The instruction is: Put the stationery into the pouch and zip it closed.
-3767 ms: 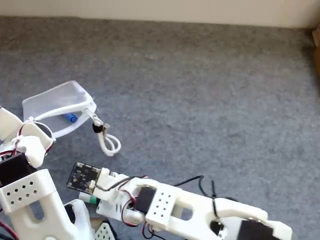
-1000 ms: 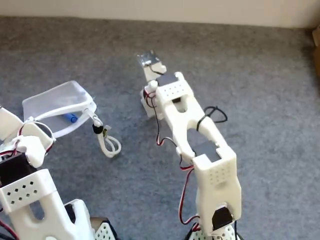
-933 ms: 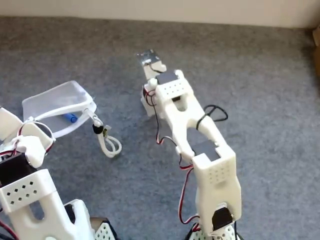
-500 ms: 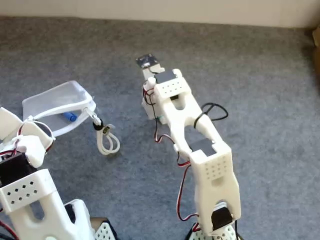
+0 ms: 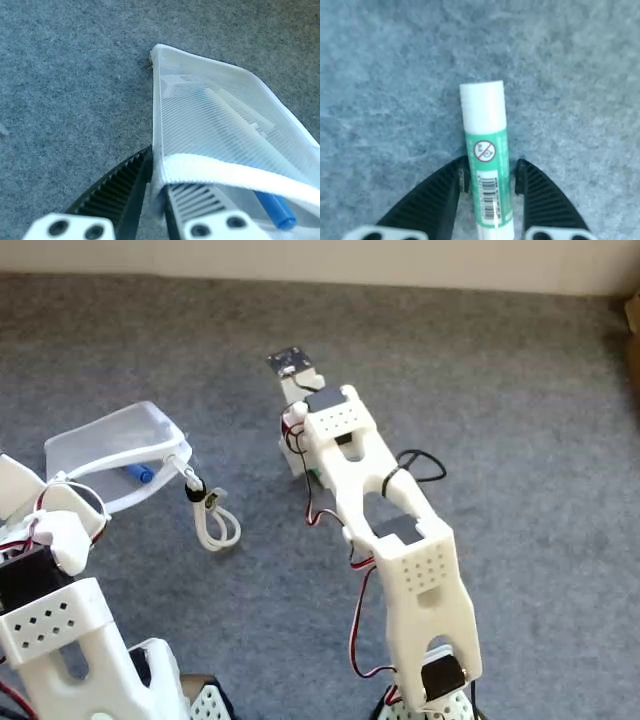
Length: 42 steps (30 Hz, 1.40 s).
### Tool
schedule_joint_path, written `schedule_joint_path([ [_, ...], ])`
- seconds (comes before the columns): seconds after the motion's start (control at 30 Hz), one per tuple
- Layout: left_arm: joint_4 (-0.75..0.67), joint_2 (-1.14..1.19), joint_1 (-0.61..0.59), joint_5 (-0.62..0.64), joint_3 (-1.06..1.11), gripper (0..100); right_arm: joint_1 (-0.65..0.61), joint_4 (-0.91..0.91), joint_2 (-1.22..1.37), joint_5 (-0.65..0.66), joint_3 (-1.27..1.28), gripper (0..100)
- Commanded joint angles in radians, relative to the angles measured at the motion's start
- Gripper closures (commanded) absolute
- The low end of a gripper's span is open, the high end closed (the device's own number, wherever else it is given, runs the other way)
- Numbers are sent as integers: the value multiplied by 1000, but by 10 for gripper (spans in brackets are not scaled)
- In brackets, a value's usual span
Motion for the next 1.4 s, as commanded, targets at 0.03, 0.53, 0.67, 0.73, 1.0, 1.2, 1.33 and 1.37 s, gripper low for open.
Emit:
schedule_joint_path([
  [0.03, -28, -7, -15, 6, -8, 992, -33, -30, -2, 18, -47, 934],
  [0.53, -28, -8, -10, 6, -1, 992, -77, 97, -220, -9, -13, 995],
  [0.67, -28, -8, -10, 6, -1, 992, -77, 82, -294, -110, 41, 995],
  [0.73, -28, -8, -10, 6, -1, 992, -77, 62, -337, -135, 67, 995],
  [1.0, -28, -8, -10, 6, -1, 992, -136, -45, -530, -143, 291, 995],
  [1.2, -28, -8, -10, 6, 1, 992, -242, -94, -731, -144, 464, 995],
  [1.33, -28, -8, -10, 6, 1, 992, -295, -150, -869, -144, 582, 995],
  [1.37, -28, -8, -10, 6, 1, 992, -303, -174, -905, -144, 615, 995],
])
